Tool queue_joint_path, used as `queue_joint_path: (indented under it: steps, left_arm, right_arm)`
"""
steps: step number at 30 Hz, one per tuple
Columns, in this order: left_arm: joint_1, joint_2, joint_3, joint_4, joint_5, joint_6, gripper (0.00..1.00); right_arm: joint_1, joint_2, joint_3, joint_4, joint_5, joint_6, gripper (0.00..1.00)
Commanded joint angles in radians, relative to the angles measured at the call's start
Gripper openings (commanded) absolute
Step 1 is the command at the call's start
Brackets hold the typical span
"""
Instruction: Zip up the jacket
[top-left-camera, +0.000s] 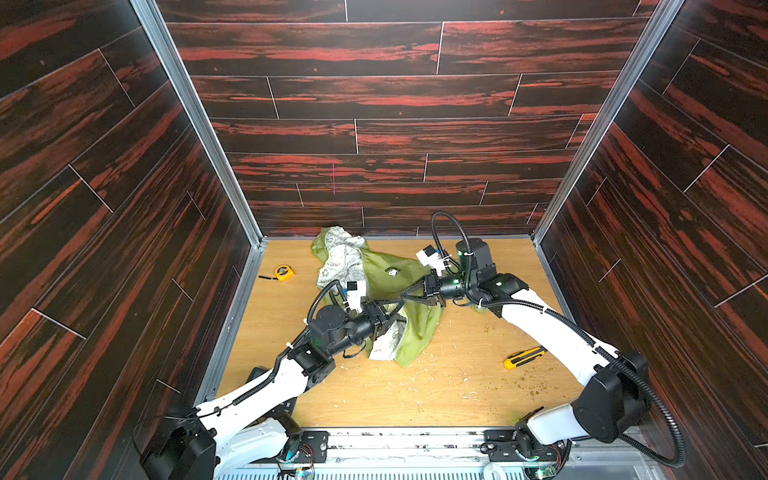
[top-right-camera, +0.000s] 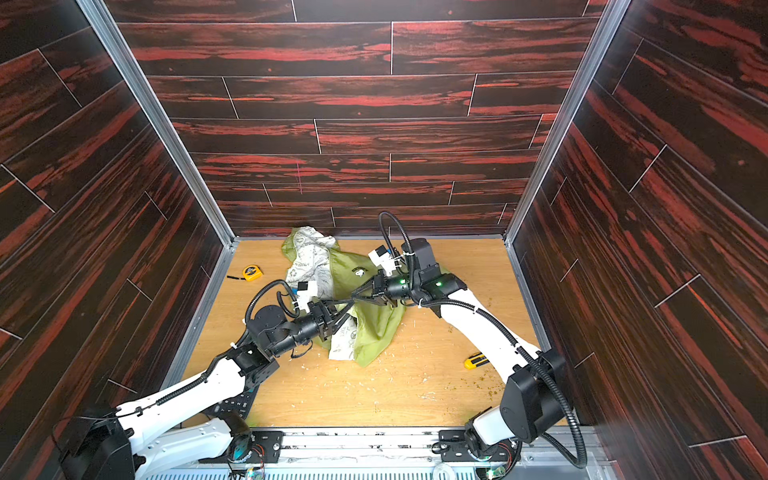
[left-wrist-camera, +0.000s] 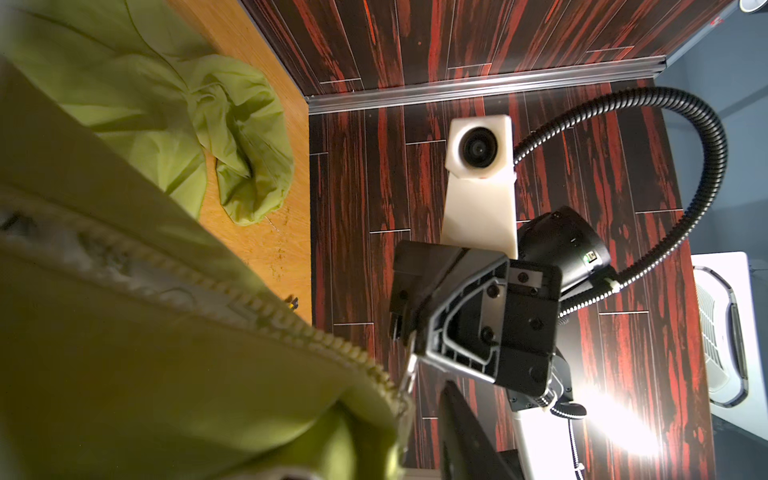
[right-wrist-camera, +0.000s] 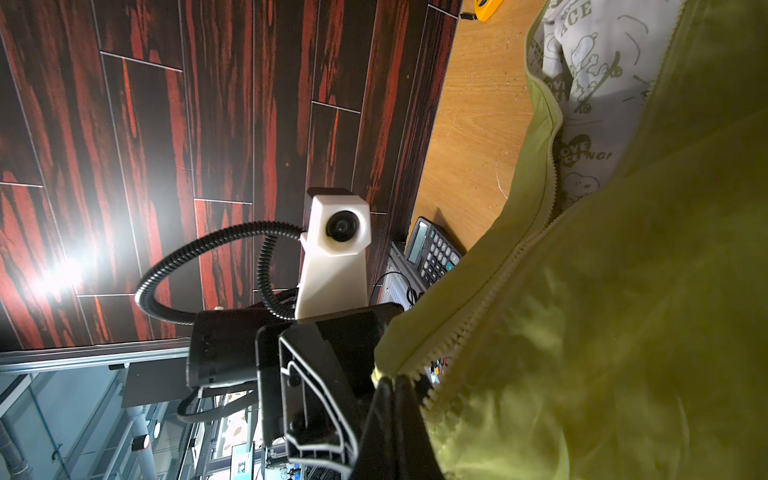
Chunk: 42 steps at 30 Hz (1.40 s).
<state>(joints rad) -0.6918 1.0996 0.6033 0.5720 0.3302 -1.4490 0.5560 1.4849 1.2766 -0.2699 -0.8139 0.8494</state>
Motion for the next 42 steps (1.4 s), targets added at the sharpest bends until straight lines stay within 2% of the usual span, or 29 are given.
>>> queue_joint_path:
  steps: [1, 4, 13, 17, 22, 26, 27, 36, 42]
  left_arm:
    - [0.000, 0.020, 0.033, 0.015, 0.028, 0.015, 0.32]
    - [-0.002, 0.029, 0.035, 0.035, 0.027, 0.012, 0.27]
    - [-0.008, 0.029, 0.026, 0.032, 0.031, 0.018, 0.30]
    - [-0.012, 0.031, 0.026, 0.032, 0.030, 0.021, 0.27]
    - [-0.017, 0.027, 0.017, 0.032, 0.019, 0.022, 0.16]
    - [-0.018, 0.003, 0.000, 0.022, -0.009, 0.025, 0.01]
    - [-0.018, -0.005, -0.005, 0.015, -0.016, 0.029, 0.00]
    - [-0.018, -0.120, -0.054, -0.051, -0.055, 0.044, 0.00]
    - [-0.018, -0.195, -0.071, -0.114, -0.065, 0.049, 0.00]
  right_arm:
    - [0.005, -0.008, 0.023, 0.009, 0.006, 0.016, 0.00]
    - [0.004, -0.008, 0.021, 0.008, 0.014, 0.020, 0.00]
    - [0.005, 0.000, 0.026, 0.026, 0.042, 0.052, 0.00]
    - [0.005, 0.005, 0.027, 0.031, 0.043, 0.060, 0.00]
    - [0.005, 0.009, 0.030, 0.033, 0.049, 0.066, 0.00]
    - [0.005, 0.010, 0.030, 0.032, 0.060, 0.070, 0.00]
    - [0.005, 0.008, 0.030, 0.032, 0.063, 0.070, 0.00]
    - [0.005, 0.000, 0.027, 0.007, 0.175, 0.059, 0.00]
    - [0.005, 0.009, 0.033, 0.021, 0.200, 0.065, 0.00]
